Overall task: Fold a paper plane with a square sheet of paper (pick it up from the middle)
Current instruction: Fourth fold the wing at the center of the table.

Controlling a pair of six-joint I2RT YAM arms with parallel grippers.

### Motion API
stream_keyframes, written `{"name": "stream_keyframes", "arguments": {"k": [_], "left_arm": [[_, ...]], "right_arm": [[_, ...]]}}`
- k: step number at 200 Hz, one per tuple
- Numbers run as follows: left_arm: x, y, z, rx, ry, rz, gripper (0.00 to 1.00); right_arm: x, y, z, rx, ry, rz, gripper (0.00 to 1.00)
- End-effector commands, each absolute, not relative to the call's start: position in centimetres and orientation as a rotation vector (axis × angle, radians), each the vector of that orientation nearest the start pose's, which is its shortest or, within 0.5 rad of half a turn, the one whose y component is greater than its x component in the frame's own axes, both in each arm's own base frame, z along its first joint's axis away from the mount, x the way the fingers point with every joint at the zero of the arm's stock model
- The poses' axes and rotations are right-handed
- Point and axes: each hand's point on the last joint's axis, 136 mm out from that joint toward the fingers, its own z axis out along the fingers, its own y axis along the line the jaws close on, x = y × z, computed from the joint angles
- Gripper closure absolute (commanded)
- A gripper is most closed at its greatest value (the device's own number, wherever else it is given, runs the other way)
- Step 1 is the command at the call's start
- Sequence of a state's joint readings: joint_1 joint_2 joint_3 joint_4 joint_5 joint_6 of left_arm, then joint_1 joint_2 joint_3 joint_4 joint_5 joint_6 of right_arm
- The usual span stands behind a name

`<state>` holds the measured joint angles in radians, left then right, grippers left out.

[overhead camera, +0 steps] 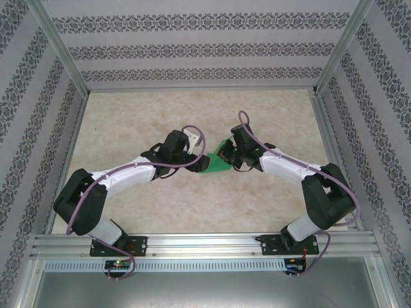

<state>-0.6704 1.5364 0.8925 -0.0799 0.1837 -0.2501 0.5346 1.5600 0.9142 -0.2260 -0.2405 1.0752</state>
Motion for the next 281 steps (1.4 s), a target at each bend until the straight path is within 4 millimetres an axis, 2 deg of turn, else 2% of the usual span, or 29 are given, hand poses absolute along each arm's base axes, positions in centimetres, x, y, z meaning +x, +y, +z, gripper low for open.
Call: {"name": "stream_keyframes", "arguments": {"k": [1, 36, 72, 134, 178, 225, 281], "left_arm": [[31.2, -31.2, 12.0, 0.783, 2.12, -0.717, 0.2], [31.2, -32.7, 9.9, 0.932, 2.082, -0.68, 0.22], [30.5, -34.5, 8.2, 1.112, 1.975, -0.692, 0.34], [31.2, -34.3, 7.0, 1.131, 1.85, -0.62, 0.52], [31.3, -34.2, 6.1, 1.125, 1.861, -0.608, 0.73], [31.5, -34.0, 5.3, 1.116, 1.882, -0.599, 0.75], [31.5, -33.9, 5.3, 1.105, 1.861, -0.595, 0.73]], "right_arm": [[33.6, 23.8, 8.8, 0.736, 2.588, 0.91, 0.95], [33.8, 24.2, 8.0, 0.818, 2.603, 0.937, 0.94], [33.8, 24.7, 7.6, 0.874, 2.627, 1.003, 0.94], [33.4, 24.3, 8.1, 0.878, 2.65, 1.043, 0.94], [33.3, 24.3, 8.3, 0.866, 2.66, 1.065, 0.92], [33.5, 24.2, 8.9, 0.86, 2.648, 1.108, 0.89], [33.6, 23.4, 8.7, 0.884, 2.653, 1.103, 0.93]]}}
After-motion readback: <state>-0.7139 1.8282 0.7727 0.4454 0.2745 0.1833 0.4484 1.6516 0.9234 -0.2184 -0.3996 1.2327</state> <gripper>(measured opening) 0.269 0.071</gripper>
